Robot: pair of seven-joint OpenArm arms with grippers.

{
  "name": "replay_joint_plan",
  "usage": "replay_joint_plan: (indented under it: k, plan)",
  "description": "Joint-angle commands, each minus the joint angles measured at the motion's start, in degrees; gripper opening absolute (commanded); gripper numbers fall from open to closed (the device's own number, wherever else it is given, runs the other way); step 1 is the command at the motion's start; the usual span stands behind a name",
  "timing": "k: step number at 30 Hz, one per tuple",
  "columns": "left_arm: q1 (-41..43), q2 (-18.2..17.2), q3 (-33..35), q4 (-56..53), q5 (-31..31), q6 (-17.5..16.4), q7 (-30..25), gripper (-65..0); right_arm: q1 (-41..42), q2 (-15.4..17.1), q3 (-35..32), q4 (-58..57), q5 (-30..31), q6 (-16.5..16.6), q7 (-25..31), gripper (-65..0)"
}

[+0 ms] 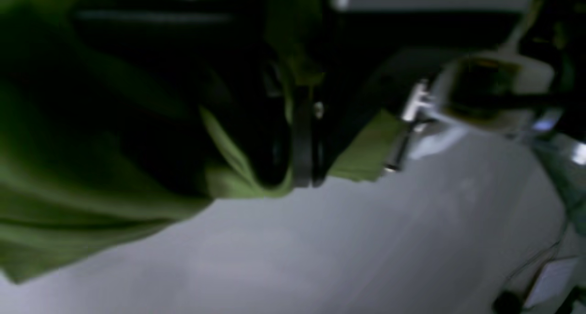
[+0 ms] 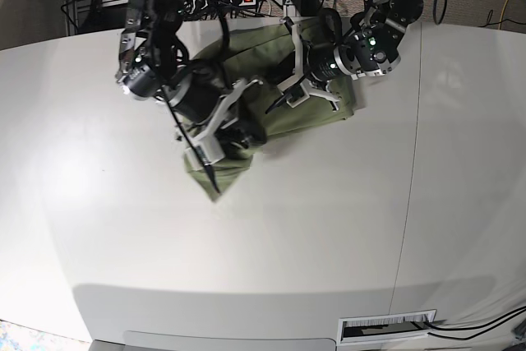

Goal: Fold the T-shirt properly
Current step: 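Lift the shirt end with the right gripper and fold it over toward the left gripper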

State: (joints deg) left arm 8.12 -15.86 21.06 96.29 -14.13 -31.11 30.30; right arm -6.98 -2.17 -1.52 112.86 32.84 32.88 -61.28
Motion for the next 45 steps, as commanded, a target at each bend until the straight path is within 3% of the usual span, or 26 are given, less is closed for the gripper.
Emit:
replay_joint_plan:
  k: [1,6,11,16,26,31,41,45]
  plan:
    - [-0.17,-0.17,0.04,0.46,0.68,-0.17,0.46,-65.0,0.81,-0.72,-0.9,1.09,1.18,0.33,1.73,-65.0]
    - [-0.22,-0.2,-0.17,0.52,3.19,-0.13,0.5,-65.0,0.81,-2.75,-4.57,1.09,1.16,0.33,1.7,-65.0]
    - [-0.15,-1.64,-4.22,3.98,3.13,-0.11,2.38,-65.0,1.22,-2.73,-4.9,1.09,-0.42,0.33,1.77,-65.0]
    - [0.76,-5.73,-11.19,9.84,-2.56,-0.15,7.69,-65.0,1.84,-2.75,-3.93,1.09,-0.52,0.33,2.19,-65.0]
    - [9.31,-12.5,-24.87,18.62,-9.03,-1.97,11.13,-65.0,2.67,-2.78,-3.96,1.09,-0.5,0.31,2.8,-65.0]
    - [12.24,-12.57,-24.96,14.99,-5.99,-2.56,2.23,-65.0,3.21,-3.26,-3.96,1.09,0.35,0.33,2.8,-65.0]
    - [12.2,-12.55,-24.94,4.94,-5.42,-2.67,-3.17,-65.0,3.34,-4.17,-4.09,1.09,2.69,0.35,2.82,-65.0]
    - [12.04,-12.15,-24.24,3.23,-6.23,-4.76,-6.34,-65.0,3.32,-5.97,-6.21,1.09,2.71,0.35,2.82,-65.0]
